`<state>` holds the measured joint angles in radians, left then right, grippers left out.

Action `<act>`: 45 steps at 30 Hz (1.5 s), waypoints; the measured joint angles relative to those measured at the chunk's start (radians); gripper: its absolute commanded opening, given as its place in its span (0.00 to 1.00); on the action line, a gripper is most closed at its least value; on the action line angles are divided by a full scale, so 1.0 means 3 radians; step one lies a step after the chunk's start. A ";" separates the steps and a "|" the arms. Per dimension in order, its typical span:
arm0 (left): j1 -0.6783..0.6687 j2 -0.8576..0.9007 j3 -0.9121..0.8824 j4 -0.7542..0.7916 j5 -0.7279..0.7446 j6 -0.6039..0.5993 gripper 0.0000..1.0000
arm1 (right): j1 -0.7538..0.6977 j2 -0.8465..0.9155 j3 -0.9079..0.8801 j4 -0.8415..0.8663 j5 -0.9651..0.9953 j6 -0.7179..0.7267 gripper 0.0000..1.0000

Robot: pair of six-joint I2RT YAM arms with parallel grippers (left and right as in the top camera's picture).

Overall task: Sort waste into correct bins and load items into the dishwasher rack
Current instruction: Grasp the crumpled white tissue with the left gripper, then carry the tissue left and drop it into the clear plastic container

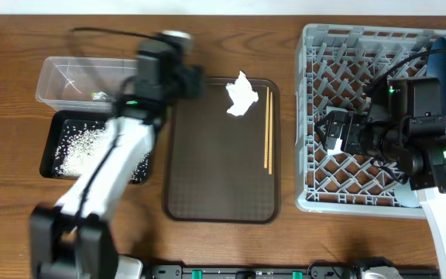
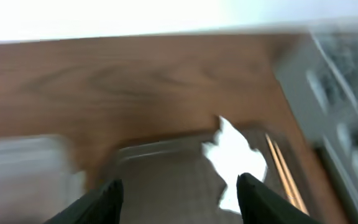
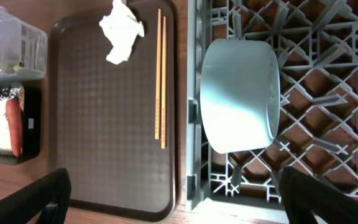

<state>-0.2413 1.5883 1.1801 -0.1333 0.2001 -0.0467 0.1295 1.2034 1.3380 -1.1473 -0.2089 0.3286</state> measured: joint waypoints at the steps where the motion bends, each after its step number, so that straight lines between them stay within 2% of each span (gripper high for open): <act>1: -0.0106 0.0111 0.0000 0.0074 0.0023 0.0165 0.60 | 0.0000 0.0000 0.0000 0.0001 0.0001 0.0000 0.99; 6: -0.0552 0.0765 0.0000 0.0463 0.0051 0.0753 0.59 | 0.0000 0.0000 0.0000 -0.0066 0.0000 0.0000 0.99; 15: -0.0708 0.1461 -0.0001 0.0913 0.0050 0.0969 0.58 | 0.0000 0.0000 0.0000 -0.0156 0.0000 -0.0001 0.99; 19: -0.0708 0.1663 0.0009 0.0969 0.0070 0.0987 0.40 | 0.0000 0.0000 0.0000 -0.0155 0.0001 0.0000 0.99; 20: -0.0708 0.1663 0.0011 0.0964 0.0066 0.0992 0.33 | 0.0000 0.0000 0.0000 -0.0154 0.0001 0.0000 0.99; 22: -0.0708 0.1663 0.0011 0.0956 0.0079 0.1003 0.11 | 0.0000 0.0000 0.0000 -0.0155 0.0001 0.0000 0.99; 23: -0.0711 0.1663 0.0011 0.0947 0.0085 0.1008 0.06 | 0.0000 0.0000 -0.0001 -0.0155 0.0001 0.0000 0.99; 30: -0.0710 0.1525 0.0014 0.0666 0.0075 0.0863 0.06 | 0.0000 0.0043 -0.0003 -0.0182 0.0001 -0.0001 0.99; 35: -0.0636 0.0985 0.0008 0.0251 -0.0014 0.0729 0.06 | 0.0000 0.0069 -0.0017 -0.0191 0.0000 -0.0001 0.99; 40: -0.0380 0.0240 0.0011 -0.0174 -0.0203 0.0669 0.06 | 0.0000 0.0069 -0.0022 -0.0217 0.0001 0.0000 0.99; 45: 0.0055 0.0056 0.0018 -0.0495 -0.0491 0.0655 0.06 | 0.0000 0.0069 -0.0022 -0.0221 0.0000 0.0000 0.99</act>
<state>-0.2249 1.6051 1.1854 -0.2817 0.0528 0.1497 0.1295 1.2240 1.3315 -1.2137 -0.2089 0.3286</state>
